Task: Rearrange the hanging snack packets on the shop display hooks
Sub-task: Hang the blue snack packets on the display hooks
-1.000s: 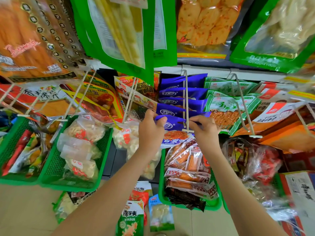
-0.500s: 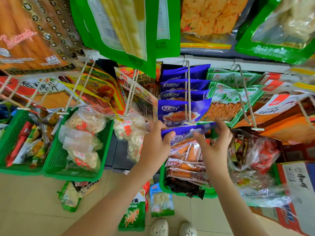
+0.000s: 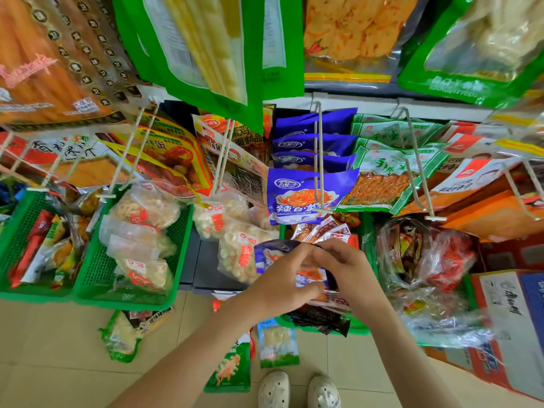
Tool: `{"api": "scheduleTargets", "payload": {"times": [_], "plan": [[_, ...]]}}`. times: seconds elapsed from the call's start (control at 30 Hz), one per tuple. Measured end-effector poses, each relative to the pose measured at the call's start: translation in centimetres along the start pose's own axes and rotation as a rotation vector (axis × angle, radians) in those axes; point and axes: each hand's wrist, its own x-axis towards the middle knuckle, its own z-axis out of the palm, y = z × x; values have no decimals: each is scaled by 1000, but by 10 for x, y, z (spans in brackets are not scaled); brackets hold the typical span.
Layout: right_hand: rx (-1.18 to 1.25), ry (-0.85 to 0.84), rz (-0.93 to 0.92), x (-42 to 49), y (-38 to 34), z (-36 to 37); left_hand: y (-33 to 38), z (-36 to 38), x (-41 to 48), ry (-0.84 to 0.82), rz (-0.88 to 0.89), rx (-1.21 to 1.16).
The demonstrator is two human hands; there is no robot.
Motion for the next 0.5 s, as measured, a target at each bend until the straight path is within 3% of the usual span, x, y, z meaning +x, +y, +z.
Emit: {"api": "scheduleTargets", "payload": {"times": [0.07, 0.2, 0.27, 0.37, 0.5], "plan": [[-112, -23, -40, 4, 0, -3, -1, -2, 0, 54, 23, -6], [-222, -52, -148, 18, -15, -3, -7, 0, 10, 402, 267, 390], [-252, -57, -207, 27, -23, -7, -6, 0, 16, 613, 336, 427], [-271, -16, -206, 40, -18, -16, -6, -11, 30, 914, 255, 628], [-156, 139, -189, 46, -6, -21, -7, -25, 46, 928, 171, 826]]}}
